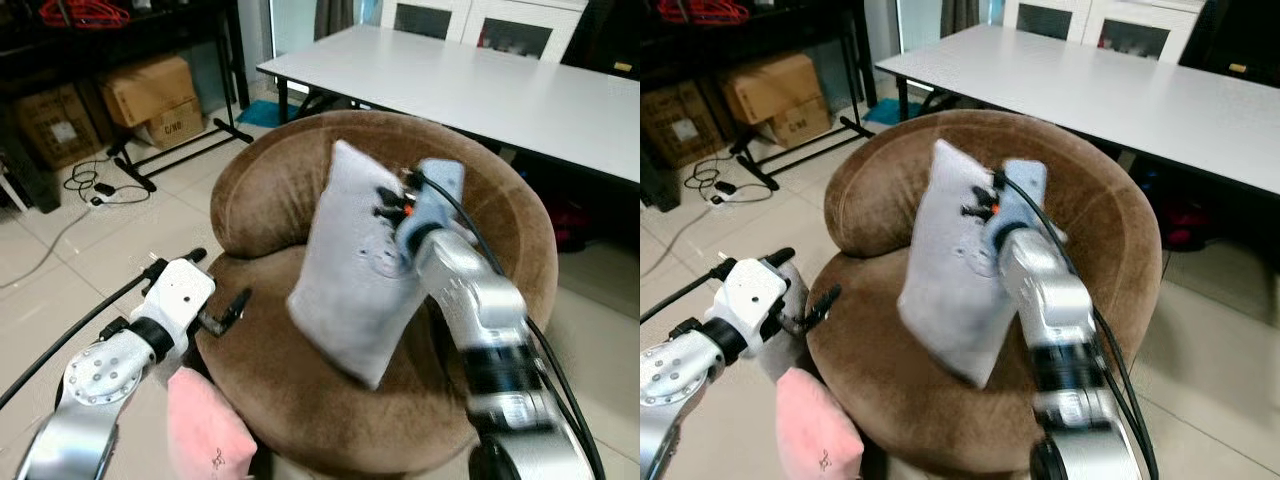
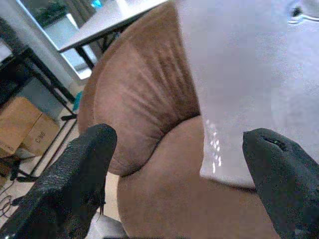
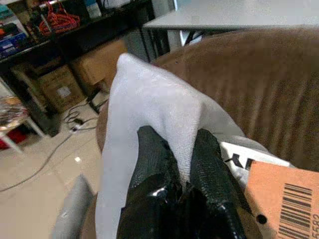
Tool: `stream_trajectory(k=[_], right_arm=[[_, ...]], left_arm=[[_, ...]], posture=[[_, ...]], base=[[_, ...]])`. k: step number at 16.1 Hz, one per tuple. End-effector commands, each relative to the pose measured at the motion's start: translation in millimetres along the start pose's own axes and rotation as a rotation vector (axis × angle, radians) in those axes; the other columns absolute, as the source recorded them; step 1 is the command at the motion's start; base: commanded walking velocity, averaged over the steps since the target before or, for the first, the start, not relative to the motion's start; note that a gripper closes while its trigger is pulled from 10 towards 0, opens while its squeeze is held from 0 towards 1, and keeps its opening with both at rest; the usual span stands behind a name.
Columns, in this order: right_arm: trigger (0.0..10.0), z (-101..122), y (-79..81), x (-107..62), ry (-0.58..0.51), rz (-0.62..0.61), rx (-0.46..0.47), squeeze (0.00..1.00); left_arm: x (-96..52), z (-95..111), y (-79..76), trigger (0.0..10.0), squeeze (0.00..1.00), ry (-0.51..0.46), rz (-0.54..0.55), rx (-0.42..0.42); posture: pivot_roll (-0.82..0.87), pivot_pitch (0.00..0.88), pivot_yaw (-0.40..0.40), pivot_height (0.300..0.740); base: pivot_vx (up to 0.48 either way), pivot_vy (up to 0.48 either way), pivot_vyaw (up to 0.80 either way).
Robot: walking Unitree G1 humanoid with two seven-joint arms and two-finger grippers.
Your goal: Move the pillow to the sofa from floor
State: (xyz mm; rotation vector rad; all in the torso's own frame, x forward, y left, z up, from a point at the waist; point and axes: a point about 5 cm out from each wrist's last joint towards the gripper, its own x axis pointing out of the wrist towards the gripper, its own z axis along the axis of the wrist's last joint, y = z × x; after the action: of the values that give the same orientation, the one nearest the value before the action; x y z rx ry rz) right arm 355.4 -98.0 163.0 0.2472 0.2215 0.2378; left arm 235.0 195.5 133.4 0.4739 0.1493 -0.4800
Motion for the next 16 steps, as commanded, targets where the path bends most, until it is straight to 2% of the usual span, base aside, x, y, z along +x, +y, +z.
stream_trajectory(k=[1, 3, 4, 6, 8, 9, 11, 13, 16], right_arm=[[10.0, 14.7, 4.0, 6.0, -0.034, 0.025, 0.05, 0.0], [10.0, 15.3, 4.9, 20.0, -0.011, 0.011, 0.137, 0.0], [10.0, 14.4, -0.9, 28.4, -0.005, -0.042, 0.189, 0.0], [10.0, 12.6, -11.4, 32.0, 0.006, -0.104, 0.217, 0.0], [10.0, 5.6, -39.4, 33.3, 0.035, -0.295, 0.169, 0.0], [10.0, 2.8, -47.1, 32.1, 0.047, -0.349, 0.175, 0.0], [10.0, -9.7, -85.4, 20.4, 0.085, -0.625, 0.207, 0.0], [10.0, -6.7, -91.4, 19.4, 0.074, -0.644, 0.169, 0.0], [10.0, 1.5, -88.5, 22.6, 0.053, -0.629, 0.141, 0.0]], left_arm=[[-0.5, -1.4, -2.5, 10.0, 0.0, 0.015, -0.037, 0.0], [-2.8, -1.7, -3.9, 10.0, 0.0, 0.021, -0.068, 0.005], [-4.9, -1.0, -4.2, 10.0, 0.0, 0.019, -0.087, 0.005], [-6.7, -0.9, -5.5, 10.0, 0.0, 0.021, -0.107, 0.0], [-8.7, -0.9, -8.9, 10.0, 0.0, 0.026, -0.139, 0.002], [-9.0, -0.8, -9.0, 10.0, 0.0, 0.026, -0.141, 0.002], [-10.2, 0.9, -11.0, 10.0, 0.0, 0.015, -0.167, -0.004], [-11.1, 1.7, -12.3, 10.0, 0.0, 0.011, -0.189, -0.025], [-14.0, 0.2, -13.1, 10.0, 0.0, 0.02, -0.206, -0.041]], posture=[[-0.05, 0.0, 0.013, 0.74], [-0.03, 0.0, 0.007, 0.74], [-0.02, 0.0, 0.0, 0.74], [-0.01, 0.0, -0.007, 0.74], [-0.01, 0.0, -0.012, 0.74], [0.0, 0.0, -0.013, 0.74], [0.01, 0.0, -0.021, 0.74], [0.01, 0.0, -0.024, 0.74], [0.01, 0.0, -0.027, 0.74]], base=[[0.0, 0.0, 0.0], [0.0, 0.0, 0.0], [0.0, 0.0, 0.0], [0.0, 0.0, 0.0], [0.0, 0.0, 0.0], [0.0, 0.0, 0.0], [0.0, 0.0, 0.0], [0.0, 0.0, 0.0], [0.0, 0.0, 0.0]])
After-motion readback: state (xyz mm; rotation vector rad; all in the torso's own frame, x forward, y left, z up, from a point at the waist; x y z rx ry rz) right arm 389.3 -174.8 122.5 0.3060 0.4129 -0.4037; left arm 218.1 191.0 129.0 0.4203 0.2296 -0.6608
